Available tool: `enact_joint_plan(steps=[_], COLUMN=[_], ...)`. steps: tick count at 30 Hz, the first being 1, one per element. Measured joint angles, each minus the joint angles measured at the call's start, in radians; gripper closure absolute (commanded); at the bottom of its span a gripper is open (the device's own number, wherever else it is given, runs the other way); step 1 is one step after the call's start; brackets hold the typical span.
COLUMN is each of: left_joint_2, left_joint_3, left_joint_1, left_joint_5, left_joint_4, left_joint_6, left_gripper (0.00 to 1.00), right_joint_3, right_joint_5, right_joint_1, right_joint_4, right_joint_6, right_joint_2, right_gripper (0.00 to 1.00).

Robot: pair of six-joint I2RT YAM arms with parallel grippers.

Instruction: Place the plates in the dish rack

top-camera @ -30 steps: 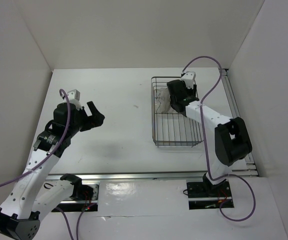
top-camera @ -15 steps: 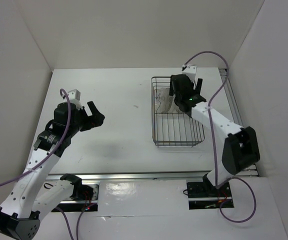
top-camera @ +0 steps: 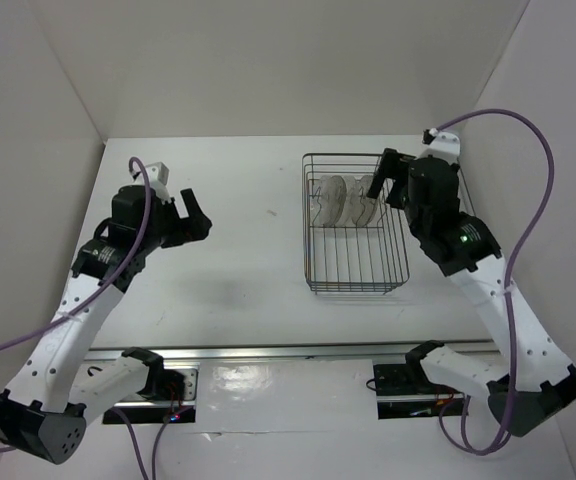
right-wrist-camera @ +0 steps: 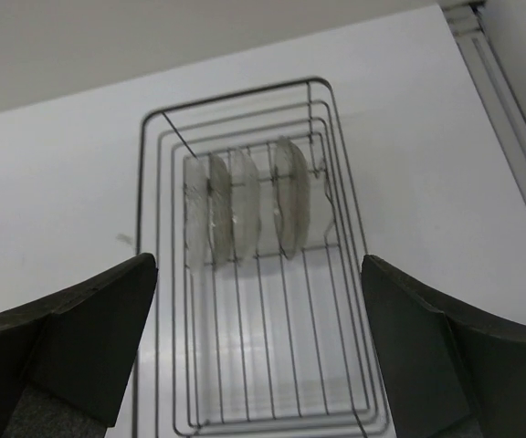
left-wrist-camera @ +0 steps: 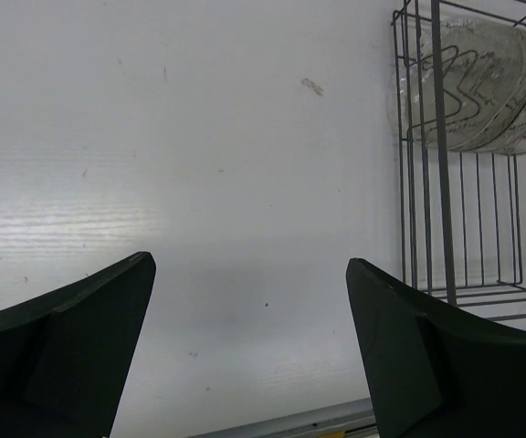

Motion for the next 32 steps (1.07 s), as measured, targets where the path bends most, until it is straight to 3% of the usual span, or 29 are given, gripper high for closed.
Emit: enact_joint_plan(steps=[7,12,32], left_joint_2=[-0.014,-0.044,-0.092], left_joint_3=[0.064,0.061,0.014], left_joint_1=[0.003,0.003,0.030], left_joint_5=[-0.053,-0.084,-0.095], left_joint_4=[-0.025,-0.039,-0.035], left_joint_6=[0.024,0.024,0.024], left_gripper=[0.00,0.00,0.00], right_joint_3=[0.005,0.080,0.059], right_joint_5=[0.118,0.190,0.226], right_joint_1=[0.000,0.000,0.000], right_joint_4=[-0.248,-0.315,-0.349], right_joint_6=[0.039,0.037,-0.002], right_joint_2=[-0.198,-0.295,-0.278], right_gripper=[0.00,0.00,0.00])
